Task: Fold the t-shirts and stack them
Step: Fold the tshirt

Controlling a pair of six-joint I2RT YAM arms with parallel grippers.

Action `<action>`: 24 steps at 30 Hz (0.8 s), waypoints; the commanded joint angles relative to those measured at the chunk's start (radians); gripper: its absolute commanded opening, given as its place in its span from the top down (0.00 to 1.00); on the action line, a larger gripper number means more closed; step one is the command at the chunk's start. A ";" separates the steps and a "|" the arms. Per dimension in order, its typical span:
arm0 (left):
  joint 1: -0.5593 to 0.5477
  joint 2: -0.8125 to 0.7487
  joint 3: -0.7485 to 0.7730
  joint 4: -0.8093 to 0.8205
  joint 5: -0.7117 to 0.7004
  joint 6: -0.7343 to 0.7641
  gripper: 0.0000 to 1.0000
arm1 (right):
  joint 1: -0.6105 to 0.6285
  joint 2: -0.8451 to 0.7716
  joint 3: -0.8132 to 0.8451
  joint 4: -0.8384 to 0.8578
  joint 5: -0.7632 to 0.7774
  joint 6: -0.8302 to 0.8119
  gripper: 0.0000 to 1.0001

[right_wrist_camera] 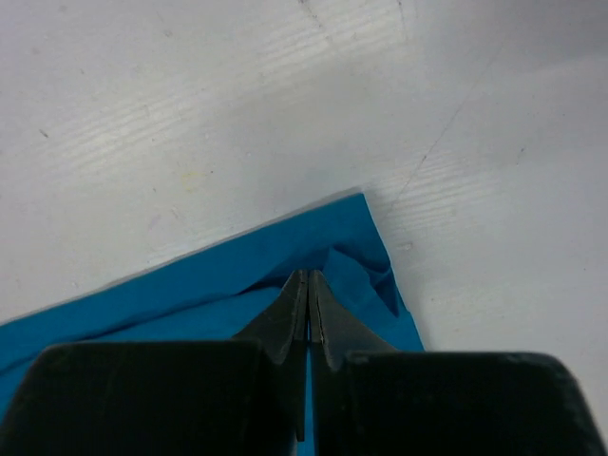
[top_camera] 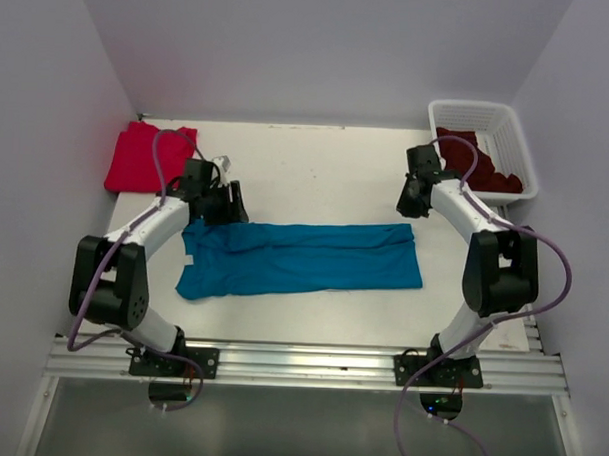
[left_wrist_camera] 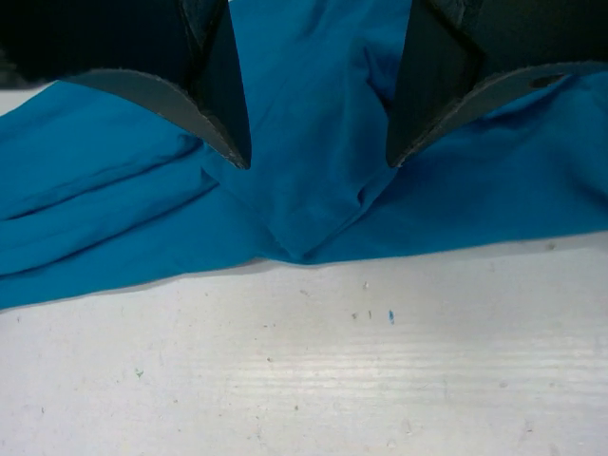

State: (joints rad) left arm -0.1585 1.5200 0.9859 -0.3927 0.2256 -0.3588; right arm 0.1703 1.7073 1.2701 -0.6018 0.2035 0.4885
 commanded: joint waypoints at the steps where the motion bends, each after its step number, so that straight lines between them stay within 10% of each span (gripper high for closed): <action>1: -0.004 0.066 0.025 0.143 0.093 -0.018 0.38 | 0.005 0.041 0.037 0.027 -0.021 0.013 1.00; 24: -0.041 -0.001 -0.072 0.020 0.073 -0.023 0.43 | 0.005 -0.181 -0.212 -0.012 -0.065 0.027 1.00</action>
State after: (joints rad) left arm -0.1944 1.6001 0.9489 -0.3233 0.3069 -0.3828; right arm 0.1703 1.6356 1.0809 -0.5846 0.1539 0.4995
